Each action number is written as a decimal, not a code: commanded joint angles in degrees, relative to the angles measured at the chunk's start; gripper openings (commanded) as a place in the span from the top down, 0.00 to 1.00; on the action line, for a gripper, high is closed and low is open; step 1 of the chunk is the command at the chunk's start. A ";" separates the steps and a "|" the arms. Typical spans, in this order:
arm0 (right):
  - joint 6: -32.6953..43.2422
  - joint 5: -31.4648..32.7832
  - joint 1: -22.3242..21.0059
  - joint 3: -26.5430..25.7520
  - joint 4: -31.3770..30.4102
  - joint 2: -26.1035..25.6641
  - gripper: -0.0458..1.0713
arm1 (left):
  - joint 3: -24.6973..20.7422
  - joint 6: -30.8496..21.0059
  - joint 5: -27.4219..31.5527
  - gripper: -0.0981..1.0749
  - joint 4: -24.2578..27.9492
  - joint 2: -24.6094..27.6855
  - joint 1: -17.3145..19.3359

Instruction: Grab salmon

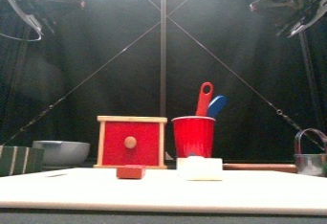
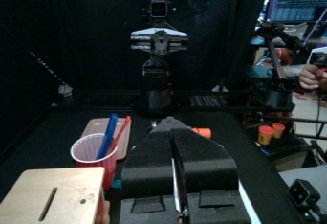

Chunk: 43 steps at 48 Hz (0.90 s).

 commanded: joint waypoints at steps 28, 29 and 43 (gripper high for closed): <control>0.00 5.62 -1.05 -4.04 -1.49 8.44 0.95 | -18.81 0.18 9.67 0.73 -21.45 24.17 2.46; 0.00 5.62 -1.05 -3.96 -1.58 8.44 0.95 | -19.42 0.09 10.81 0.73 -21.88 24.79 2.64; 0.09 5.98 -1.05 -3.16 -1.23 8.35 0.95 | -28.04 -0.09 30.76 0.73 -25.14 35.16 4.48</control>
